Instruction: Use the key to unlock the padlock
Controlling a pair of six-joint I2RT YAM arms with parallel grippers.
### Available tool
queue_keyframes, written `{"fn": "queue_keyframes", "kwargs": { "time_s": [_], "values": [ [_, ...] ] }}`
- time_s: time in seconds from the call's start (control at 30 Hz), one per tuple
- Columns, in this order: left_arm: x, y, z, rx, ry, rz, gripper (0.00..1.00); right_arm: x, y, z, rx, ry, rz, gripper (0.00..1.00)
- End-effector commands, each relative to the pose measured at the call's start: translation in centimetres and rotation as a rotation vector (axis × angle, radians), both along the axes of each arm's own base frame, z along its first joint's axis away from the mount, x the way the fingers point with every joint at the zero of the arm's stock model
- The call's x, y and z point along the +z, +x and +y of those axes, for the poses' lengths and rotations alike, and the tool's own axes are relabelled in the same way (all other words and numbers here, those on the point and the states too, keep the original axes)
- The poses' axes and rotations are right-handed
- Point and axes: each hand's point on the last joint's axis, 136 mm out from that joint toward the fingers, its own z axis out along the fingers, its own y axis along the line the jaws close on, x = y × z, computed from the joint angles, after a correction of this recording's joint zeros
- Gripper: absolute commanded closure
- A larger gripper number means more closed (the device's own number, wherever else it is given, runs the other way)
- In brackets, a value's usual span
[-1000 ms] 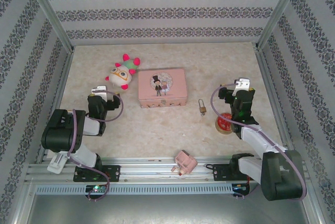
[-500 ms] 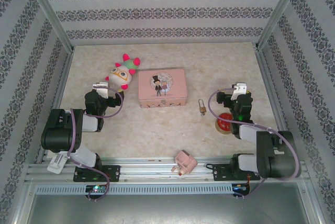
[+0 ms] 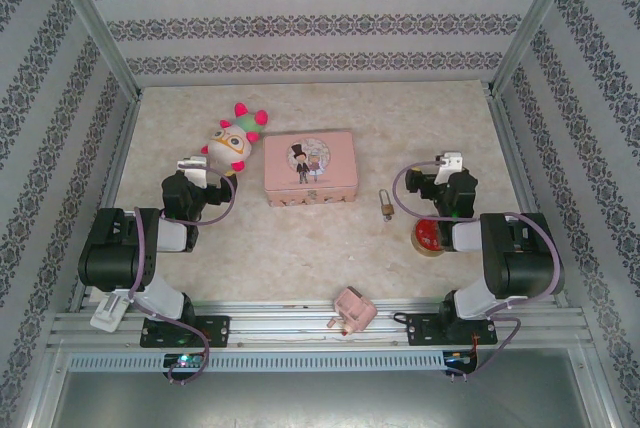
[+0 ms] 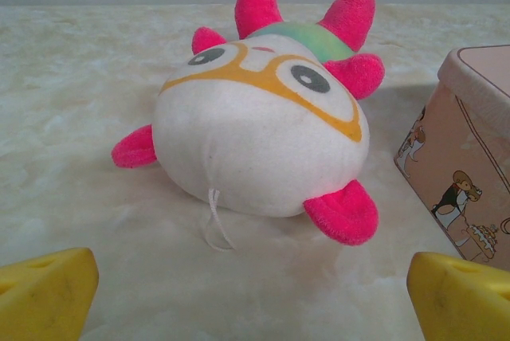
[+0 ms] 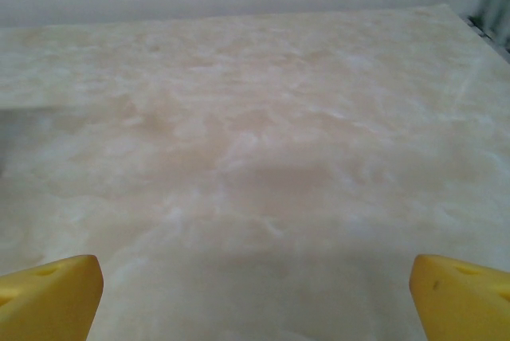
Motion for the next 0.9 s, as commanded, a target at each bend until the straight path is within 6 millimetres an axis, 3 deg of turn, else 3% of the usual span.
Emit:
{"fn": "queue_keyframes", "kwargs": {
  "time_s": [0.0, 0.67, 0.87],
  "values": [
    [0.4, 0.2, 0.1, -0.005, 0.004, -0.015, 0.01, 1.3, 0.5, 1.4, 0.088, 0.003, -0.043, 0.02],
    [0.5, 0.0, 0.2, -0.001, 0.005, -0.032, 0.01, 1.3, 0.6, 1.4, 0.087, 0.002, -0.043, 0.02],
    [0.4, 0.2, 1.0, 0.049, 0.004, -0.015, 0.01, 1.3, 0.6, 1.4, 0.087, 0.002, -0.043, 0.02]
  ]
}}
